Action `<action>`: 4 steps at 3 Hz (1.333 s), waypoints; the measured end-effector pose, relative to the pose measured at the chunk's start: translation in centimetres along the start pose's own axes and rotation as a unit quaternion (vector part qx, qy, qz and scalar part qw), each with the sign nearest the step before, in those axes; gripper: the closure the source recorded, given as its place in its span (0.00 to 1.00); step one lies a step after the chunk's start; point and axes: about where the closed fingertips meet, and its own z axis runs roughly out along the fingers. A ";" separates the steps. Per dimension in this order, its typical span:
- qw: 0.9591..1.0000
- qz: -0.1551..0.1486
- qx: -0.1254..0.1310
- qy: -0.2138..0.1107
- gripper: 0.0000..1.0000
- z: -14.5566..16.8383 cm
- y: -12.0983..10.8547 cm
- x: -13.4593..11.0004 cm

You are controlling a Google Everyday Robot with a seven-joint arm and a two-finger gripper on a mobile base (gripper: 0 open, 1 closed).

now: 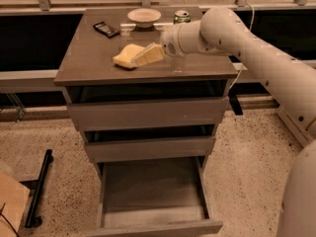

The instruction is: Place sponge into bottom drawer

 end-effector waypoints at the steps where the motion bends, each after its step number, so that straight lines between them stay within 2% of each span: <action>1: 1.000 0.000 -0.013 -0.006 0.00 3.0 -0.2 -0.6; 3: 0.997 0.019 -0.067 0.044 0.00 7.4 1.7 2.2; 4: 0.994 0.032 -0.090 0.050 0.18 9.0 2.3 2.6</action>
Offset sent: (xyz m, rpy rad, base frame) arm 0.0333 0.0558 -0.0540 -0.0585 0.1459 0.1040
